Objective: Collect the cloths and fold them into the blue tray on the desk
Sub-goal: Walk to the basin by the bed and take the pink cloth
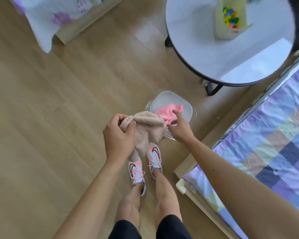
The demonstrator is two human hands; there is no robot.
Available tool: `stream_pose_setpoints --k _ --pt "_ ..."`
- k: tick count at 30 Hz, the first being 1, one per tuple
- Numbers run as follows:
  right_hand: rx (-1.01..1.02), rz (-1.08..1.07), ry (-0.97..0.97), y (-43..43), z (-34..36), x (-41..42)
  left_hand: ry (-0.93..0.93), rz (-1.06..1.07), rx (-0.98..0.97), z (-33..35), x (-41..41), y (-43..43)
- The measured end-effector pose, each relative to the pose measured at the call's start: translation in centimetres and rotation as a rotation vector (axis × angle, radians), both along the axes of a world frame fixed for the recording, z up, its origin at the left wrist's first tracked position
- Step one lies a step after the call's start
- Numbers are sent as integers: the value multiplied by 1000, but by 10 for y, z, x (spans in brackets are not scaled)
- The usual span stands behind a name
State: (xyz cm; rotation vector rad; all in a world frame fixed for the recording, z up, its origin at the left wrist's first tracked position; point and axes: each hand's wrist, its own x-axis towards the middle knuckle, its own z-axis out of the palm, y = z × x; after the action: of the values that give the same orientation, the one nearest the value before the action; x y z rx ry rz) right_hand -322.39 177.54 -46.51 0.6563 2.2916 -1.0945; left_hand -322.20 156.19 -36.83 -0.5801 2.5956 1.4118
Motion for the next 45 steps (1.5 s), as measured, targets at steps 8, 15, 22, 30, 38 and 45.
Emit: stream_pose_setpoints --k 8,15,22,30,38,45 --pt "60 253 -121 12 -171 -54 -52 -34 -12 -123 -46 8" --pt "193 461 -250 15 -268 -87 -68 -62 -19 -180 -63 10" --pt "276 418 -267 26 -295 -86 -79 -95 -32 -192 -73 12" --pt "137 -179 110 42 -206 -52 -54 -102 -48 -158 -73 21" --pt "-194 -604 482 40 -3 -4 27 -61 -41 -44 -54 33" --pt "-618 -673 728 10 219 54 18 -298 296 108 -4 61"
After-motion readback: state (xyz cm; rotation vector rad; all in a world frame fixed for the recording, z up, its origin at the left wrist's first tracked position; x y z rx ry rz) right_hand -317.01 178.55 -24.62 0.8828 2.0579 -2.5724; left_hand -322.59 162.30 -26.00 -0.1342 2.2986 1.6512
